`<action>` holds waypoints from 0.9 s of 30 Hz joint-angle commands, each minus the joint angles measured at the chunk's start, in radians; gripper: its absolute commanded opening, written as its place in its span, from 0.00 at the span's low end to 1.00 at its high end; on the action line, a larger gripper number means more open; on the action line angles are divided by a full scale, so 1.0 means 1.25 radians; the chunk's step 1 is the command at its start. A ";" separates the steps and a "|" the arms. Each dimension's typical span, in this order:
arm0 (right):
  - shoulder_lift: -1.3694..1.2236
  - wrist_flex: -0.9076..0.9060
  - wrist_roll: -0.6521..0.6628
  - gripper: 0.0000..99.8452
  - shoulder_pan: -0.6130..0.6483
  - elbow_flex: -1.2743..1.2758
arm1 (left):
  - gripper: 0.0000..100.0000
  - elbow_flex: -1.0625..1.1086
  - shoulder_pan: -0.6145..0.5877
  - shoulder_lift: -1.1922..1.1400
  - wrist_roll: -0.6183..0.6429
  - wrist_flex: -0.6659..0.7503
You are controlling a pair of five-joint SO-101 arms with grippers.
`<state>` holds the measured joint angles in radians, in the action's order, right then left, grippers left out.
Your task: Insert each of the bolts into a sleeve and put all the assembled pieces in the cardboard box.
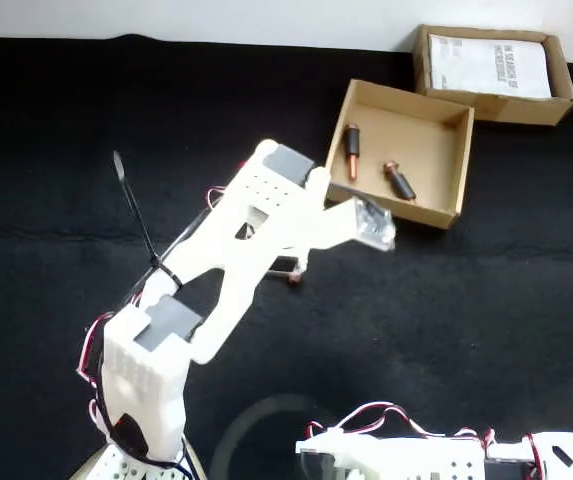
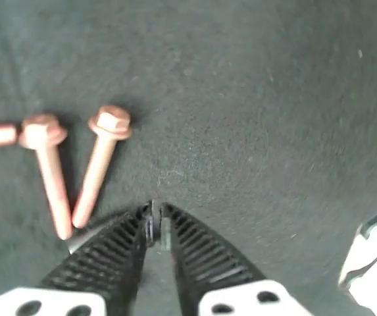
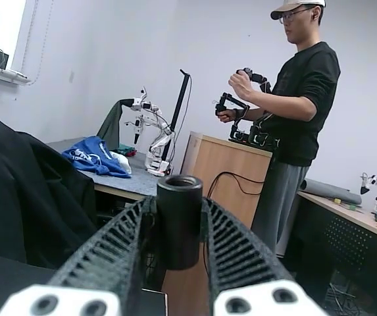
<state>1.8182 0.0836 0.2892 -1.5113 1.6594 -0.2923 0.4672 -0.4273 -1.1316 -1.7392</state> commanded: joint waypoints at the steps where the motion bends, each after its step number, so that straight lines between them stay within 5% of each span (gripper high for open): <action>1: 0.007 0.018 0.010 0.01 -0.006 0.115 | 0.18 -0.030 -0.020 -0.010 -0.065 -0.001; 8: 0.007 0.018 0.056 0.01 0.001 0.116 | 0.30 -0.031 -0.046 -0.060 -0.249 0.016; 19: 0.007 0.018 0.059 0.01 0.020 0.116 | 0.28 -0.033 -0.063 -0.100 -0.260 0.223; 27: 0.007 0.018 0.059 0.01 0.062 0.116 | 0.28 -0.104 -0.062 -0.143 -0.259 0.238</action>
<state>1.8182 0.0836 0.3460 -1.4530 1.6625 -0.3721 0.3920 -0.5992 -1.3940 -1.4584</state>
